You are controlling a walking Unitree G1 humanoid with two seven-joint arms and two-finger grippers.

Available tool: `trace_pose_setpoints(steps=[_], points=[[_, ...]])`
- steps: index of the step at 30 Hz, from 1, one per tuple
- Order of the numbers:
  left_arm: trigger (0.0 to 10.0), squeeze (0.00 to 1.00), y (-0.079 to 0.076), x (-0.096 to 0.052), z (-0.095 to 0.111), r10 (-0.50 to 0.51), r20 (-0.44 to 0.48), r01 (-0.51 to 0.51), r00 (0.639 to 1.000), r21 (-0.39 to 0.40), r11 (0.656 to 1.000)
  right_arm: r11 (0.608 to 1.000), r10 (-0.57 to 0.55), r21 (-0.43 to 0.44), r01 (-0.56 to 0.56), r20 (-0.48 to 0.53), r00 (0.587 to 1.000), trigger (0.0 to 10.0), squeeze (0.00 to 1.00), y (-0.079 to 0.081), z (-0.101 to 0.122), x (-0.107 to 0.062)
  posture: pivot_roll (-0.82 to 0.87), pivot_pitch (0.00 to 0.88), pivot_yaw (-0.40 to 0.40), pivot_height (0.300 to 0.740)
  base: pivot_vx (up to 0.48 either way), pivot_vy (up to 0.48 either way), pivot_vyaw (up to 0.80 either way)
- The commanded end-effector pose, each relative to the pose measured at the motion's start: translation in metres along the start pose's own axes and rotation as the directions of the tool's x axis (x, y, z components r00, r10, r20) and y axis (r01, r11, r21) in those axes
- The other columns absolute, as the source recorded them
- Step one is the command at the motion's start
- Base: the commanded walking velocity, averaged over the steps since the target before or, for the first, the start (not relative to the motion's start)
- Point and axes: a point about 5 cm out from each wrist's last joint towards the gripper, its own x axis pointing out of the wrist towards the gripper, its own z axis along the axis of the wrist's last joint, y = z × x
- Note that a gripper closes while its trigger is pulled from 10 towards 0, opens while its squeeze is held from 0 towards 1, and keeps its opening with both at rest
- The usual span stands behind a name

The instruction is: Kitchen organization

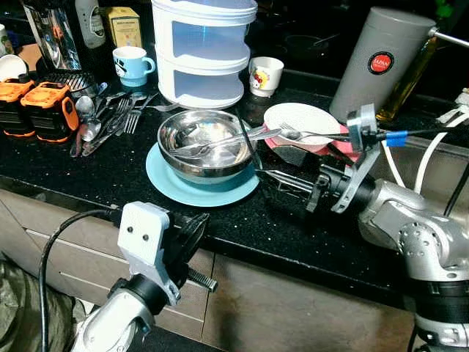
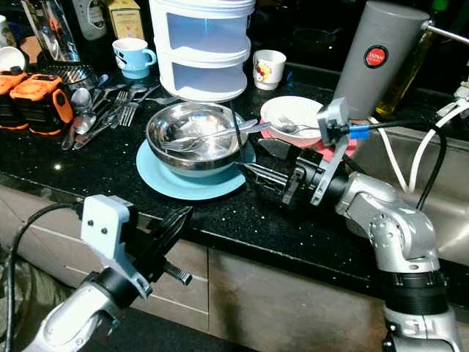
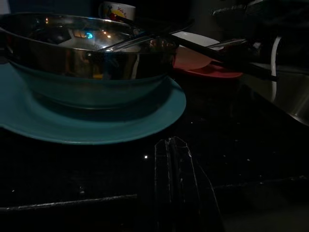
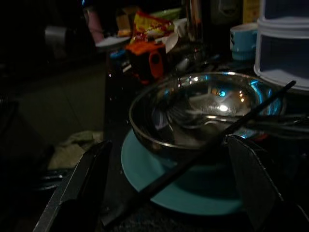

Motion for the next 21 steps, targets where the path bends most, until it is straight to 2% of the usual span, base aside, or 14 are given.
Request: trace_pose_setpoints(steps=[1, 3, 9, 12, 21], points=[[10.0, 0.0, -0.001, 0.001, -0.004, -0.003, -0.014, 0.003, 1.0, -0.016, 1.0, 1.0, 0.017, 0.014, -0.017, 0.005, 1.0, 10.0, 0.0, 0.002, 0.004, 0.0, 0.18, 0.0, -0.061, 0.74, 0.0, 0.0, 0.0], [10.0, 0.0, -0.001, 0.001, -0.004, -0.003, -0.015, 0.003, 1.0, -0.016, 1.0, 0.999, 0.032, 0.013, -0.032, -0.017, 0.999, 10.0, 0.0, 0.005, 0.004, 0.0, 0.18, 0.0, -0.06, 0.74, 0.0, 0.0, 0.0], [10.0, 0.0, -0.001, 0.001, -0.004, -0.005, -0.016, 0.005, 1.0, -0.018, 1.0, 0.996, 0.086, 0.027, -0.086, 0.0, 0.996, 10.0, 0.0, 0.014, 0.016, 0.006, 0.17, 0.0, -0.06, 0.74, 0.0, 0.0, 0.0], [10.0, 0.0, -0.002, 0.002, -0.004, -0.008, -0.013, 0.008, 1.0, -0.02, 1.0, 0.999, 0.044, -0.009, -0.045, -0.085, 0.995, 10.0, 0.0, 0.014, 0.014, 0.012, 0.17, 0.0, -0.062, 0.74, 0.0, 0.0, 0.0], [10.0, 0.0, -0.002, 0.002, -0.004, -0.007, -0.011, 0.006, 1.0, -0.02, 1.0, 0.998, -0.058, -0.037, 0.053, -0.148, 0.987, 10.0, 0.0, 0.009, 0.018, 0.019, 0.17, 0.0, -0.064, 0.74, 0.0, 0.0, 0.0]])
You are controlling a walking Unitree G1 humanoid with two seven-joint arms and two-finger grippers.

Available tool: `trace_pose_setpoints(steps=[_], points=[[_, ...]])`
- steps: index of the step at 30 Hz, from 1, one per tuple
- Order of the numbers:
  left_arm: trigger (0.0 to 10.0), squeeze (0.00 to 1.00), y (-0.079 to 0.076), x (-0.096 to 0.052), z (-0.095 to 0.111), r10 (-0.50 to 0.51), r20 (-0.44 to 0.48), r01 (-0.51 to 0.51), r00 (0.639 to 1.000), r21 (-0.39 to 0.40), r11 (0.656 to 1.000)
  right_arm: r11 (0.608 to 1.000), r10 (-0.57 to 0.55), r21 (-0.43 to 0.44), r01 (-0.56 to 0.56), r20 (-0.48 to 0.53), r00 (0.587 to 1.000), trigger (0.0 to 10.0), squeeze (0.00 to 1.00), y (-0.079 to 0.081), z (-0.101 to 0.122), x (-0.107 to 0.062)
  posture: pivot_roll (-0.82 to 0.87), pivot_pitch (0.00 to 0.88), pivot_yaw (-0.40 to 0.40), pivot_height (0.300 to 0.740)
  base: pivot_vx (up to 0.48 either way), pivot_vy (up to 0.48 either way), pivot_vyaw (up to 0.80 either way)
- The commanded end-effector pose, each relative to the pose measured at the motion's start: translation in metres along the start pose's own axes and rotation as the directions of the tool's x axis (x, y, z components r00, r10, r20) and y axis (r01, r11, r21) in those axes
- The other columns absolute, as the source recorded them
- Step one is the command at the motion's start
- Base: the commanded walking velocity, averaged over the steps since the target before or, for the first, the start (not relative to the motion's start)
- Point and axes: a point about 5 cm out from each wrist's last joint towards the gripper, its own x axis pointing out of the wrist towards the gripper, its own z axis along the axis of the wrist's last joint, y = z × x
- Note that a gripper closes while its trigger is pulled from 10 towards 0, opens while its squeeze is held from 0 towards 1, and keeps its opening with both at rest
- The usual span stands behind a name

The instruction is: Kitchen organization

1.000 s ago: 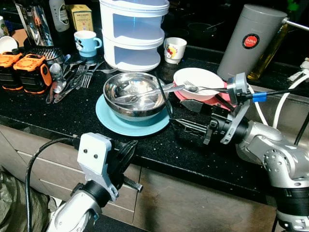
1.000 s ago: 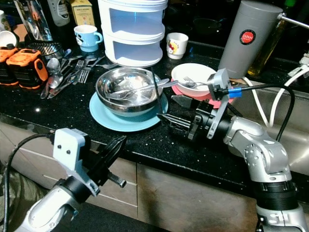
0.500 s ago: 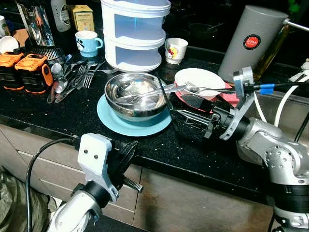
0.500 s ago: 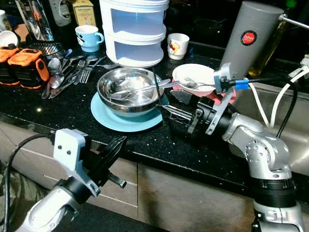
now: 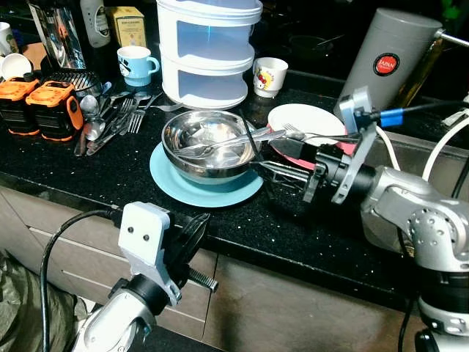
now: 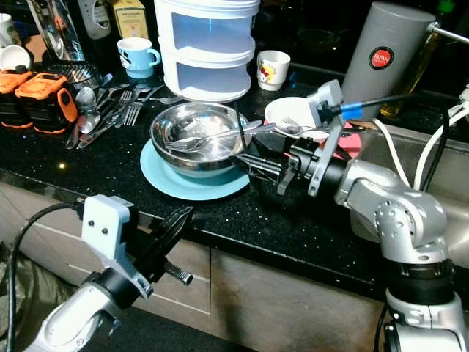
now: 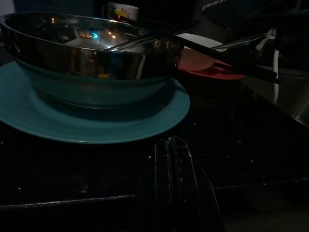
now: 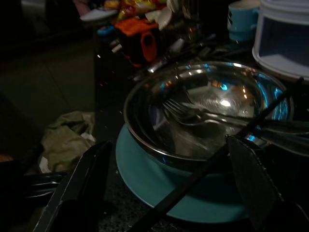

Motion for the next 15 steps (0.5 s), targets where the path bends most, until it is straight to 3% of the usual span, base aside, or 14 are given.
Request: trace_pose_setpoints(steps=[1, 7, 15], points=[[10.0, 0.0, -0.001, 0.001, -0.004, -0.005, -0.015, 0.005, 1.0, -0.013, 1.0, 1.0, -0.008, -0.012, 0.008, -0.023, 1.0, 10.0, 0.0, 0.001, 0.002, 0.0, 0.17, 0.0, -0.064, 0.74, 0.0, 0.0, 0.0], [10.0, 0.0, -0.002, 0.001, -0.004, -0.004, -0.013, 0.004, 1.0, -0.016, 1.0, 0.992, -0.121, 0.003, 0.122, -0.106, 0.987, 10.0, 0.0, -0.008, 0.009, -0.003, 0.16, 0.0, -0.068, 0.74, 0.0, 0.0, 0.0], [10.0, 0.0, -0.002, 0.001, -0.004, -0.002, -0.013, 0.002, 1.0, -0.017, 1.0, 0.992, -0.126, 0.013, 0.128, -0.135, 0.983, 10.0, 0.0, -0.006, 0.016, -0.009, 0.16, 0.0, -0.07, 0.74, 0.0, 0.0, 0.0]])
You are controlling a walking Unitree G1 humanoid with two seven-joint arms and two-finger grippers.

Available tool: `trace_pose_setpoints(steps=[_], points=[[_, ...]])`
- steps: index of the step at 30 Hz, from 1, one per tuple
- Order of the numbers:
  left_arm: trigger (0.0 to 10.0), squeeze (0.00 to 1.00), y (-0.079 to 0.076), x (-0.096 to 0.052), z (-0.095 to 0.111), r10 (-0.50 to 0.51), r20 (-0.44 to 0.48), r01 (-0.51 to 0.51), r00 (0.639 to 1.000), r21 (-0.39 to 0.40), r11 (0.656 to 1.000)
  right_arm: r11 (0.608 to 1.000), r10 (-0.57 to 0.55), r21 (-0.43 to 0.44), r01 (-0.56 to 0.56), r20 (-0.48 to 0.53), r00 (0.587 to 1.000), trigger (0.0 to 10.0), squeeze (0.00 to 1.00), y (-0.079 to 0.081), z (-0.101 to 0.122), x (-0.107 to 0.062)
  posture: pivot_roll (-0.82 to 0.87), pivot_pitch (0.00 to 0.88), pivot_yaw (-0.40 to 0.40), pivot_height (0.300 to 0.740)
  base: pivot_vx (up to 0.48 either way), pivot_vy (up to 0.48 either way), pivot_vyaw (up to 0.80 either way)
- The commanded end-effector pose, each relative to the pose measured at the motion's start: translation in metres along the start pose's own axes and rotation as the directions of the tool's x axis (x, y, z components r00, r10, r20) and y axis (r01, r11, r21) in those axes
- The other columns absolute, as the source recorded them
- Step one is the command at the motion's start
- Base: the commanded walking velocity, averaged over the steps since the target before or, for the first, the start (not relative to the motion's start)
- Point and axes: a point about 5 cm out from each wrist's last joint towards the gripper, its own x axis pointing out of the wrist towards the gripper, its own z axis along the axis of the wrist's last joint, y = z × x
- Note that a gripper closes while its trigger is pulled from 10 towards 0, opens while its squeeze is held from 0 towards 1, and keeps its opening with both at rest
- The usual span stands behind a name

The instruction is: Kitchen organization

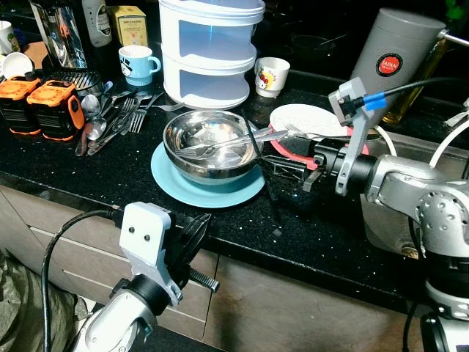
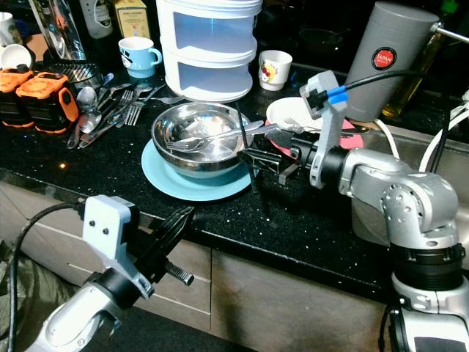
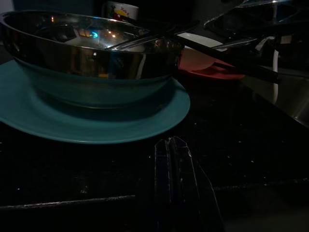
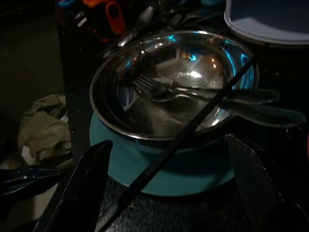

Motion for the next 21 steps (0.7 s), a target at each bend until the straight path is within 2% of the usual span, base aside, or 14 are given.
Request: trace_pose_setpoints(steps=[1, 10, 21], points=[[10.0, 0.0, -0.001, 0.0, -0.004, 0.001, -0.012, -0.001, 1.0, -0.014, 1.0, 1.0, -0.006, -0.016, 0.006, -0.003, 1.0, 10.0, 0.0, 0.001, 0.007, -0.008, 0.16, 0.0, -0.07, 0.74, 0.0, 0.0, 0.0], [10.0, 0.0, -0.001, 0.001, -0.004, -0.006, -0.012, 0.005, 1.0, -0.016, 1.0, 0.996, 0.085, 0.03, -0.083, -0.059, 0.995, 10.0, 0.0, 0.017, 0.003, -0.01, 0.15, 0.0, -0.072, 0.74, 0.0, 0.0, 0.0], [10.0, 0.0, -0.002, 0.003, -0.003, -0.006, 0.001, 0.006, 1.0, -0.023, 1.0, 0.996, 0.076, 0.06, -0.069, -0.113, 0.991, 10.0, 0.0, 0.018, -0.009, -0.006, 0.16, 0.0, -0.081, 0.74, 0.0, 0.0, 0.0]])
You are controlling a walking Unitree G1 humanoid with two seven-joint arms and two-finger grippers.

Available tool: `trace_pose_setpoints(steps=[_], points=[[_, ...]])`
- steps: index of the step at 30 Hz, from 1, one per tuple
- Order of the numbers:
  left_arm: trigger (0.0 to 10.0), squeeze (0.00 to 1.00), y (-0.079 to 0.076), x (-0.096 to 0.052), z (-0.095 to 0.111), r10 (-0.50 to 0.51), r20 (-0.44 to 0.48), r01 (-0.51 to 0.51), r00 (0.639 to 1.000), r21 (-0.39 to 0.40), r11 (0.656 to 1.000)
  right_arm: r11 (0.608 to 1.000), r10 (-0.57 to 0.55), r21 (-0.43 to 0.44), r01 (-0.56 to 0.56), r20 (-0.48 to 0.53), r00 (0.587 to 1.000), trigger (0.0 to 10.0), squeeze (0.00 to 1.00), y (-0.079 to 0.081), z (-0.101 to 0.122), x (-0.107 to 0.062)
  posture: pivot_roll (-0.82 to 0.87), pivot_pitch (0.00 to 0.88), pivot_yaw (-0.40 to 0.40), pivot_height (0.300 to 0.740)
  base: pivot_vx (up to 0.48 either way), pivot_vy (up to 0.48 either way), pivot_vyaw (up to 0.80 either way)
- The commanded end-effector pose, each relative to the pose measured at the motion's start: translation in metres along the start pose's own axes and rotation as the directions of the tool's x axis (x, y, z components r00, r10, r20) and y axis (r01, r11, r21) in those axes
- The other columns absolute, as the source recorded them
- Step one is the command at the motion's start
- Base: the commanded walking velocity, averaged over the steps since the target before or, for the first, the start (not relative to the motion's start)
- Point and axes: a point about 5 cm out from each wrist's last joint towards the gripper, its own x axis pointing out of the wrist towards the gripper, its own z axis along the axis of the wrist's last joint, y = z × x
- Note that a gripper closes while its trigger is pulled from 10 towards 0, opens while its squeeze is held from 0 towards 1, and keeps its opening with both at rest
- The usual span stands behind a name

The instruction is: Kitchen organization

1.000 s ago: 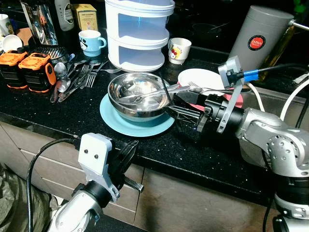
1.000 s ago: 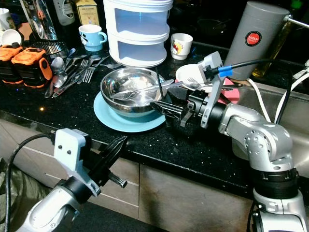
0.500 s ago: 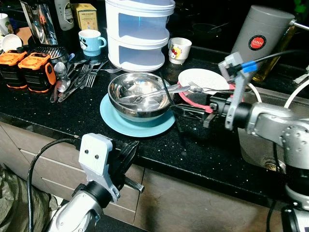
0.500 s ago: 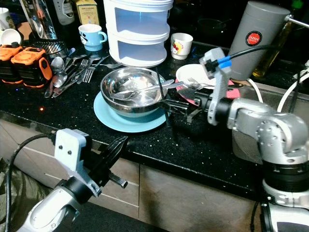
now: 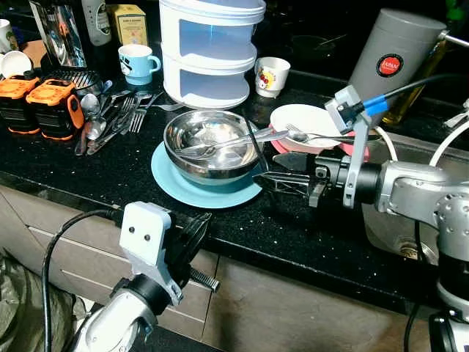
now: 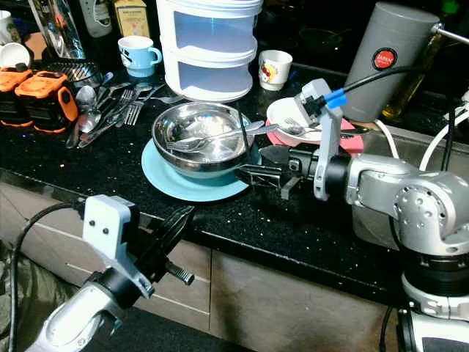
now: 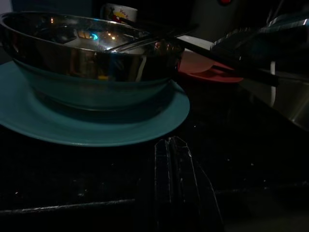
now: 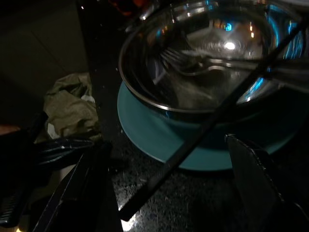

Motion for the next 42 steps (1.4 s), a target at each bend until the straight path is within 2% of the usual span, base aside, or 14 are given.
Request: trace_pose_setpoints(steps=[1, 22, 23, 24, 25, 26, 42], points=[[10.0, 0.0, -0.001, 0.003, -0.003, -0.001, -0.004, 0.001, 1.0, -0.019, 1.0, 1.0, -0.016, -0.001, 0.016, -0.029, 0.999, 10.0, 0.0, 0.001, -0.005, 0.001, 0.16, 0.0, -0.082, 0.74, 0.0, 0.0, 0.0], [10.0, 0.0, -0.002, 0.002, -0.003, 0.002, -0.003, -0.002, 1.0, -0.026, 1.0, 0.996, -0.083, 0.013, 0.085, -0.101, 0.991, 10.0, 0.0, -0.004, -0.018, 0.004, 0.15, 0.0, -0.083, 0.74, 0.0, 0.0, 0.0], [10.0, 0.0, -0.002, 0.002, -0.003, 0.003, -0.003, -0.003, 1.0, -0.026, 1.0, 0.996, -0.086, 0.013, 0.088, -0.103, 0.991, 8.7, 0.0, -0.004, -0.019, 0.005, 0.15, 0.0, -0.083, 0.74, 0.0, 0.0, 0.0], [10.0, 0.0, -0.002, 0.002, -0.003, 0.003, -0.003, -0.003, 1.0, -0.026, 1.0, 0.996, -0.086, 0.013, 0.088, -0.103, 0.991, 8.7, 0.0, -0.004, -0.019, 0.005, 0.15, 0.0, -0.083, 0.74, 0.0, 0.0, 0.0], [10.0, 0.0, -0.002, 0.002, -0.003, 0.003, -0.003, -0.003, 1.0, -0.026, 1.0, 0.996, -0.09, 0.012, 0.091, -0.103, 0.991, 5.0, 0.0, -0.004, -0.019, 0.006, 0.15, 0.0, -0.083, 0.74, 0.0, 0.0, 0.0], [10.0, 0.0, -0.002, 0.002, -0.003, 0.004, -0.003, -0.004, 1.0, -0.026, 1.0, 0.995, -0.093, 0.014, 0.094, -0.099, 0.991, 0.0, 0.0, -0.004, -0.02, 0.006, 0.16, 0.0, -0.083, 0.74, 0.0, 0.0, 0.0], [10.0, 0.0, -0.002, 0.002, -0.002, 0.003, -0.003, -0.003, 1.0, -0.027, 1.0, 0.995, -0.097, 0.01, 0.097, -0.046, 0.994, 0.0, 0.0, -0.004, -0.016, 0.012, 0.16, 0.0, -0.08, 0.74, 0.0, 0.0, 0.0]])
